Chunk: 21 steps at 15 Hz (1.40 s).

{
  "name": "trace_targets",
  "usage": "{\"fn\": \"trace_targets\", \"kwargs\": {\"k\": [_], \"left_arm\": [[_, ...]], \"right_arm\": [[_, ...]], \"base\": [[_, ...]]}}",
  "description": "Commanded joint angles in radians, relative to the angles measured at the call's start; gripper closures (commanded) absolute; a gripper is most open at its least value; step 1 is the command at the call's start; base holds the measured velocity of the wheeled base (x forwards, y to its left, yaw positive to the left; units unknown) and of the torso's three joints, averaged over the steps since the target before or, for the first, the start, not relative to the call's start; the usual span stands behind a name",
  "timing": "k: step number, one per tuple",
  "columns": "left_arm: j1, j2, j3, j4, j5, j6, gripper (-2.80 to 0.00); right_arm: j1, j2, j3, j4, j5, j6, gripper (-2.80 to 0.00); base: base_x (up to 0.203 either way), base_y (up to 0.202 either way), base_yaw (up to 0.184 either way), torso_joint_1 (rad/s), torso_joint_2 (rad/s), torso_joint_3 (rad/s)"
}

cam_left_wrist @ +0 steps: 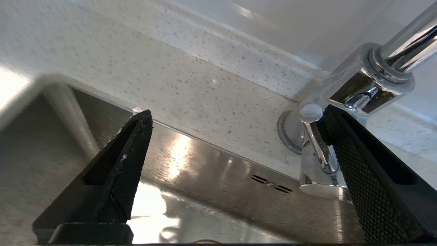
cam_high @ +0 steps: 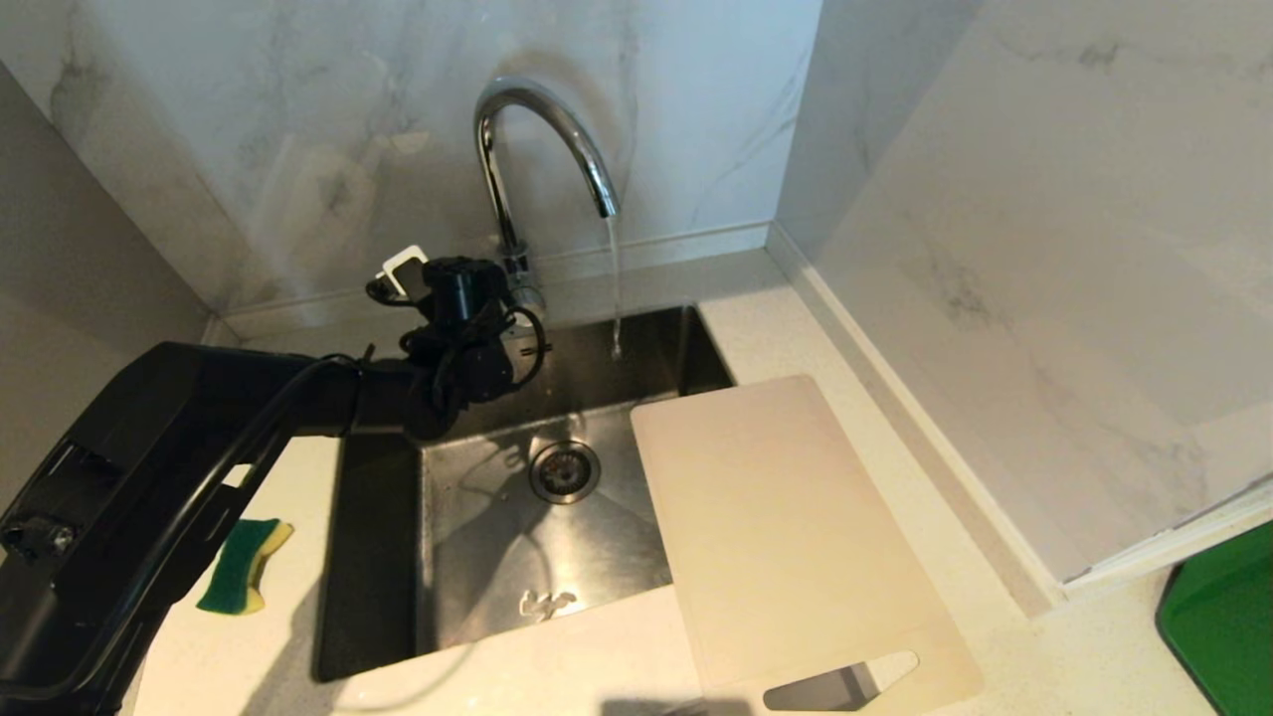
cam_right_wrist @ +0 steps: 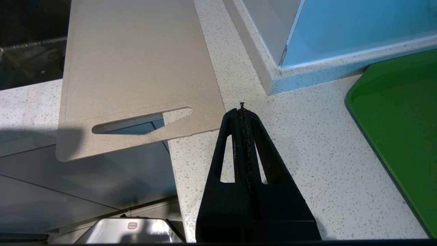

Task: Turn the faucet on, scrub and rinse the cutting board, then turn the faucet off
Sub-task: Turn on the tap

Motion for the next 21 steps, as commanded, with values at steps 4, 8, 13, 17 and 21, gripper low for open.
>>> {"fn": "trace_targets", "kwargs": {"k": [4,8,13,17,21], "left_arm": [[0.014,0.000,-0.004,0.008,-0.005,-0.074,-2.80],[0.020,-0.031,-0.002,0.090,0.000,-0.135,-2.80],[-0.001,-0.111,0.016,0.382,-0.007,-0.356,-2.80],[-0.002,-0.118,0.030,0.413,-0.008,-0.385,-2.80],[-0.002,-0.143,0.021,0.411,-0.033,-0.374,-2.80]], "right_arm": [[0.000,0.000,0.001,0.000,0.000,0.001,0.00],[0.000,0.000,0.001,0.000,0.000,0.001,0.00],[0.000,0.000,0.001,0.000,0.000,-0.001,0.00],[0.000,0.000,0.002,0.000,0.000,0.001,0.00],[0.000,0.000,0.000,0.000,0.000,0.001,0.00]], "base": [[0.000,0.000,0.000,0.000,0.00,0.000],[0.000,0.000,0.000,0.000,0.00,0.000],[0.000,0.000,0.000,0.000,0.00,0.000],[0.000,0.000,0.000,0.000,0.00,0.000],[0.000,0.000,0.000,0.000,0.00,0.000]]}}
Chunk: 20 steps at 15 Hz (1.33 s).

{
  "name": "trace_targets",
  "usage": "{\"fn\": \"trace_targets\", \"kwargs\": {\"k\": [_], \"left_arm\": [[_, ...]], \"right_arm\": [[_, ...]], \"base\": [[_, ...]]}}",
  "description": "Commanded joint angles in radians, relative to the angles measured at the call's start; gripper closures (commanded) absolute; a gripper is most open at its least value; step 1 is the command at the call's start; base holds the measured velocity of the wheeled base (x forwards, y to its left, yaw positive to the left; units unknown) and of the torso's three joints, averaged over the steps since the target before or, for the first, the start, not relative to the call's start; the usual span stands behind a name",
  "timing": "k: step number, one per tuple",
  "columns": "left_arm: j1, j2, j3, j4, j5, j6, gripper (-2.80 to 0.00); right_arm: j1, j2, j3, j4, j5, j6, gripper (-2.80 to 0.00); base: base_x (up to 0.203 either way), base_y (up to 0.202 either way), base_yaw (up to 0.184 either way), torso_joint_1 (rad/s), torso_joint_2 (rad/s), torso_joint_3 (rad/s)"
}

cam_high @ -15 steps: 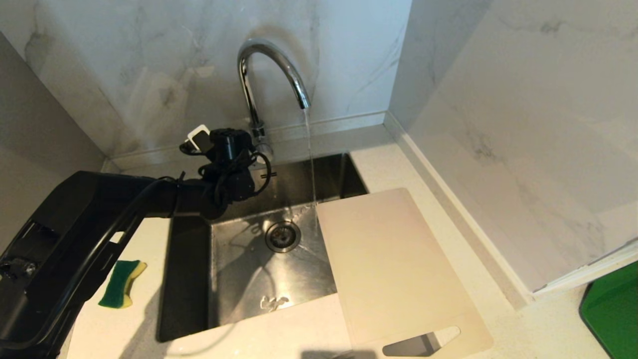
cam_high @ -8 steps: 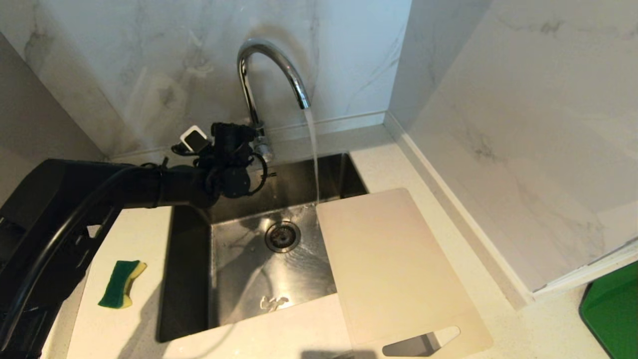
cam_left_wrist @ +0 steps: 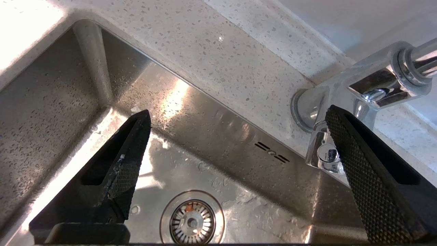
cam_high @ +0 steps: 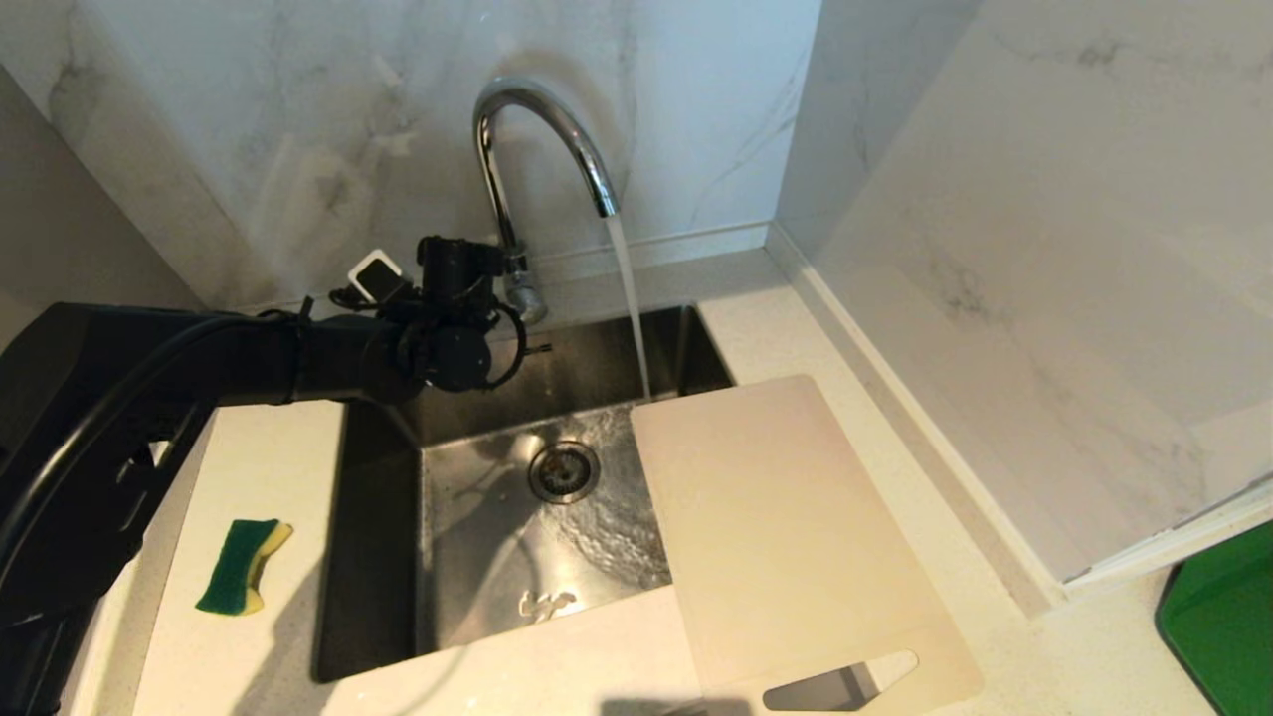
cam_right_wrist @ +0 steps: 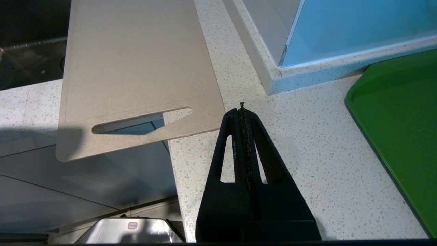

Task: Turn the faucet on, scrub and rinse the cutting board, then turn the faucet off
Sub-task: Turn on the tap, then pick up the cleaning cloth

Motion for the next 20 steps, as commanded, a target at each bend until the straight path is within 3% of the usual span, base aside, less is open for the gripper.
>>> {"fn": "trace_targets", "kwargs": {"k": [1,7,9,12,14,16,17,20], "left_arm": [[0.001,-0.033,-0.003,-0.005,-0.019,0.000,-2.80],[0.000,-0.223,-0.010,-0.029,-0.115,0.132,-2.80],[0.002,-0.293,-0.007,-0.030,-0.124,0.213,-2.80],[0.041,-0.400,0.000,-0.023,-0.159,0.398,-2.80],[0.032,-0.460,0.014,0.106,-0.205,0.414,-2.80],[0.017,-0.528,0.041,0.276,-0.285,0.382,-2.80],[0.026,-0.561,0.058,0.359,-0.347,0.372,0.00],[0.066,-0.633,0.192,0.437,-0.411,0.384,0.00]], "right_arm": [[0.000,0.000,0.001,0.000,0.001,0.001,0.00],[0.000,0.000,0.001,0.000,0.001,-0.001,0.00],[0.000,0.000,0.000,0.000,0.001,-0.001,0.00],[0.000,0.000,0.001,0.000,0.001,-0.001,0.00],[0.000,0.000,0.000,0.000,0.001,-0.002,0.00],[0.000,0.000,0.000,0.000,0.001,-0.002,0.00],[0.000,0.000,0.000,0.000,0.001,-0.002,0.00],[0.000,0.000,0.001,0.000,0.001,-0.002,0.00]], "base": [[0.000,0.000,0.000,0.000,0.00,0.000],[0.000,0.000,0.000,0.000,0.00,0.000],[0.000,0.000,0.000,0.000,0.00,0.000],[0.000,0.000,0.000,0.000,0.00,0.000],[0.000,0.000,0.000,0.000,0.00,0.000],[0.000,0.000,0.000,0.000,0.00,0.000],[0.000,0.000,0.000,0.000,0.00,0.000],[0.000,0.000,0.000,0.000,0.00,0.000]]}}
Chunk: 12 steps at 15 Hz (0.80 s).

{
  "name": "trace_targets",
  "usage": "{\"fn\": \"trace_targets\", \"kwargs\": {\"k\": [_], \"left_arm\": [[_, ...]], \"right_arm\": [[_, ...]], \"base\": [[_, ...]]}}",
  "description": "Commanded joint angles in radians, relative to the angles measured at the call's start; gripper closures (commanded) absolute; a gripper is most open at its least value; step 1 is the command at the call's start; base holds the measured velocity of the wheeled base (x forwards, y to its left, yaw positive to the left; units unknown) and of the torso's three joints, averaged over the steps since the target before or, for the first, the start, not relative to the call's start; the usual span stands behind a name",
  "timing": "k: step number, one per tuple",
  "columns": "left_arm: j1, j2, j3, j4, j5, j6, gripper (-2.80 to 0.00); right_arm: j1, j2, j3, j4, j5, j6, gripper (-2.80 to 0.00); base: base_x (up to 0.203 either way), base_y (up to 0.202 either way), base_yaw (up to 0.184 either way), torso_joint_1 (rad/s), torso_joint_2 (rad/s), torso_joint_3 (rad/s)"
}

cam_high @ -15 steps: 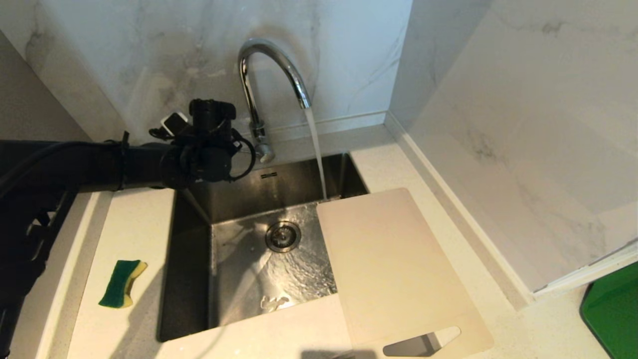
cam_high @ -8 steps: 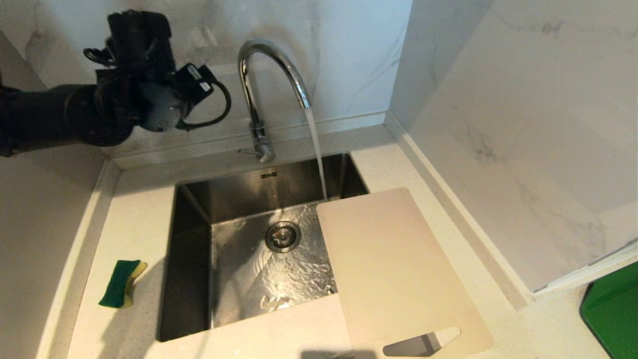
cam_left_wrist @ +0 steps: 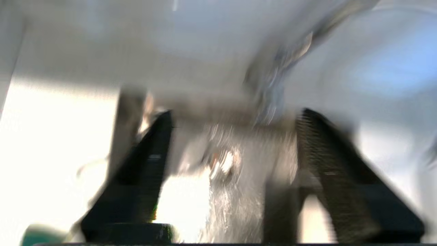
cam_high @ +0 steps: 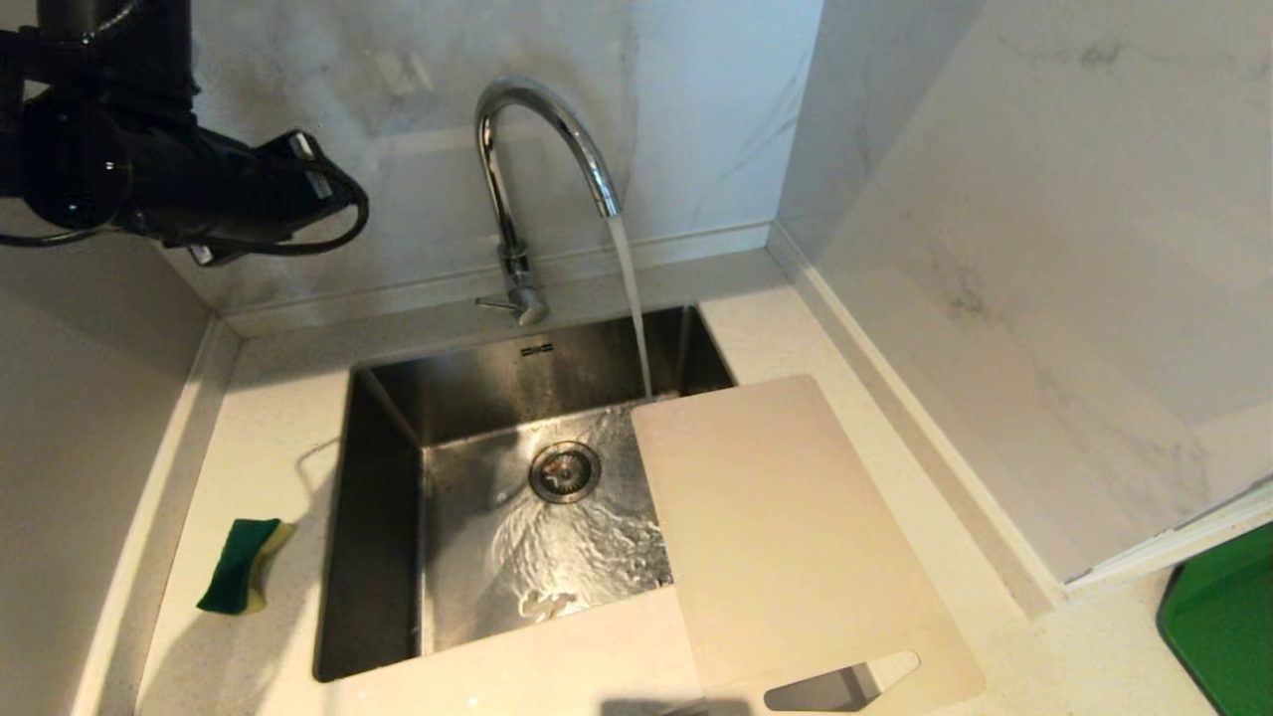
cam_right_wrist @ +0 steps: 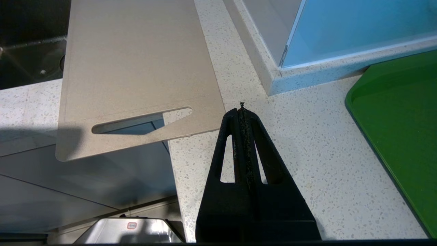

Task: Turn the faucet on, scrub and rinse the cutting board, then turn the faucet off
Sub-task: Pick up the cleaning cloth

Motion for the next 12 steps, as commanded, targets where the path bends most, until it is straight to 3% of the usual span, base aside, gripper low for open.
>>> {"fn": "trace_targets", "kwargs": {"k": [1,4,7,12], "left_arm": [[0.048,-0.093,0.127,0.013,-0.017,0.040,0.00],[0.191,-0.220,0.305,-0.014,-0.109,0.131,0.00],[0.318,-0.300,0.467,-0.138,-0.193,0.170,0.00],[0.357,-0.441,0.849,-0.358,-0.284,0.234,0.00]], "right_arm": [[0.000,0.000,0.001,0.000,0.000,0.000,0.00],[0.000,0.000,0.002,0.000,0.000,0.000,0.00],[0.000,0.000,0.000,0.000,0.000,0.001,0.00],[0.000,0.000,0.000,0.000,0.000,0.000,0.00]], "base": [[0.000,0.000,0.000,0.000,0.00,0.000],[0.000,0.000,0.000,0.000,0.00,0.000],[0.000,0.000,0.000,0.000,0.00,0.000],[0.000,0.000,0.000,0.000,0.00,0.000]]}}
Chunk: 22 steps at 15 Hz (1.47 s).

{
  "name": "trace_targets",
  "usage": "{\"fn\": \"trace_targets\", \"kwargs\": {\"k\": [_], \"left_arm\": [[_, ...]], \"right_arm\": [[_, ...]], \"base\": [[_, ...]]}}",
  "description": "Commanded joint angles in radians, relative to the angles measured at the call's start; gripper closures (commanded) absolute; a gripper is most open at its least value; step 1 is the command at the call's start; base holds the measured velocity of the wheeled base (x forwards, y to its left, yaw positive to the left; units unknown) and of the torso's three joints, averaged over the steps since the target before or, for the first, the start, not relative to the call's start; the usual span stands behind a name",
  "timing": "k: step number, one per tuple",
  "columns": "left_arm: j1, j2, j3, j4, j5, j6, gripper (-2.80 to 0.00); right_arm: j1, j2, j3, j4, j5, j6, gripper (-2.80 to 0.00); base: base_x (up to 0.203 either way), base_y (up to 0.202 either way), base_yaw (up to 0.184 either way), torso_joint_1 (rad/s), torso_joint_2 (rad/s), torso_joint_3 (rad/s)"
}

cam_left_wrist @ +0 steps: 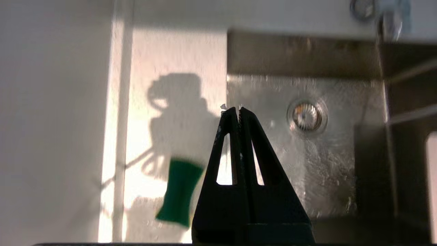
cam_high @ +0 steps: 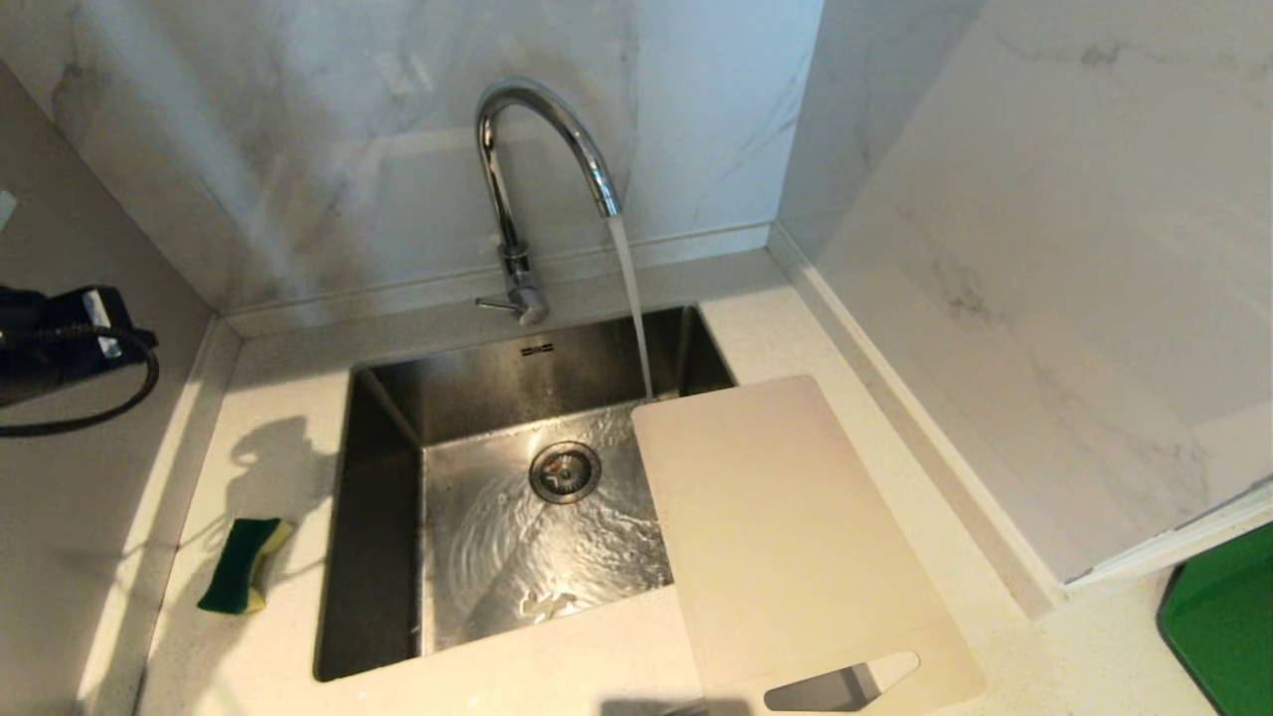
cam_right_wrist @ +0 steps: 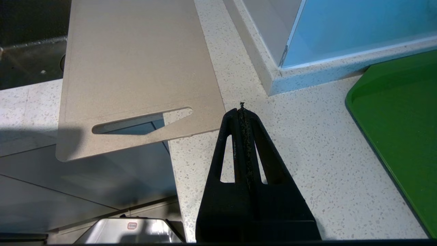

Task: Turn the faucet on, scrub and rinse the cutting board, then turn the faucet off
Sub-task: Pick up the cleaning cloth

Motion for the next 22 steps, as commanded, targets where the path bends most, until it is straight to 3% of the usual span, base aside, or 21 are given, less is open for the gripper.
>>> {"fn": "trace_targets", "kwargs": {"k": [1,5,8,9,11,14,22], "left_arm": [[0.009,-0.077,0.174,-0.084,-0.025,0.014,0.00],[0.013,-0.058,0.395,-0.114,-0.064,0.016,0.00],[0.030,-0.008,0.446,-0.115,-0.068,0.005,0.00],[0.029,0.005,0.465,-0.117,-0.067,0.005,-2.80],[0.056,0.060,0.476,-0.117,-0.074,-0.003,-2.80],[0.099,0.112,0.482,-0.118,-0.148,-0.008,-2.80],[0.140,0.313,0.465,-0.285,-0.144,0.015,-2.80]], "right_arm": [[0.000,0.000,0.001,0.000,0.001,-0.001,0.00],[0.000,0.000,0.001,0.000,0.001,0.001,0.00],[0.000,0.000,0.001,0.000,0.001,0.001,0.00],[0.000,0.000,0.001,0.000,0.001,0.001,0.00],[0.000,0.000,0.001,0.000,0.001,0.001,0.00],[0.000,0.000,0.000,0.000,0.001,0.001,0.00],[0.000,0.000,0.000,0.000,0.001,0.001,0.00]], "base": [[0.000,0.000,0.000,0.000,0.00,0.000],[0.000,0.000,0.000,0.000,0.00,0.000],[0.000,0.000,0.000,0.000,0.00,0.000],[0.000,0.000,0.000,0.000,0.00,0.000],[0.000,0.000,0.000,0.000,0.00,0.000],[0.000,0.000,0.000,0.000,0.00,0.000],[0.000,0.000,0.000,0.000,0.00,0.000]]}}
